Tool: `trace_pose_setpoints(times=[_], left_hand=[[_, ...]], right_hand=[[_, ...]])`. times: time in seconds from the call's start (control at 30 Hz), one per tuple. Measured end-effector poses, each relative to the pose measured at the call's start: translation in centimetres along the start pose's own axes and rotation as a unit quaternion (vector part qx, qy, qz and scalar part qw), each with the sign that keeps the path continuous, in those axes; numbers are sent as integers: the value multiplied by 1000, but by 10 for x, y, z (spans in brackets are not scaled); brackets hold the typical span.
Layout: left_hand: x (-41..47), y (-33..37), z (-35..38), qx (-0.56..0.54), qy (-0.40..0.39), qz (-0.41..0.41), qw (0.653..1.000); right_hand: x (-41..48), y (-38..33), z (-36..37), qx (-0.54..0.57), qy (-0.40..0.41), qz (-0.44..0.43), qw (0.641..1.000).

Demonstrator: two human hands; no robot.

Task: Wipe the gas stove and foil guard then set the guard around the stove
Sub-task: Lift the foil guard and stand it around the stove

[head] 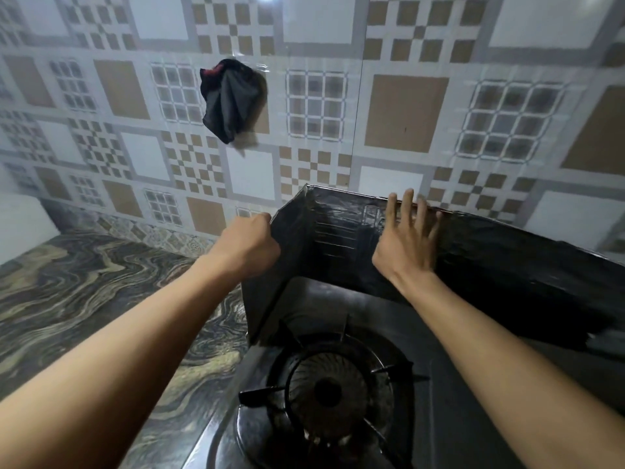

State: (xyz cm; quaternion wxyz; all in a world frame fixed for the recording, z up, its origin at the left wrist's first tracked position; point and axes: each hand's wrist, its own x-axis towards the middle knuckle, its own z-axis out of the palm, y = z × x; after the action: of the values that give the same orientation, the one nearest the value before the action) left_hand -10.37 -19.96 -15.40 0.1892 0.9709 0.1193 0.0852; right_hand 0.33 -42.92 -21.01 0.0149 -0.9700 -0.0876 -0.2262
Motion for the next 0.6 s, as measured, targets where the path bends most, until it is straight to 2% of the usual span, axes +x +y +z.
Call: trace_pose_setpoints(times=[0.27, 0.6], left_hand=[[3, -3, -3, 10, -3, 9, 1000], [10, 1, -3, -30, -8, 29, 999]], right_hand=[[9, -4, 10, 103, -17, -70, 992], [15, 27, 21, 24, -15, -122, 992]])
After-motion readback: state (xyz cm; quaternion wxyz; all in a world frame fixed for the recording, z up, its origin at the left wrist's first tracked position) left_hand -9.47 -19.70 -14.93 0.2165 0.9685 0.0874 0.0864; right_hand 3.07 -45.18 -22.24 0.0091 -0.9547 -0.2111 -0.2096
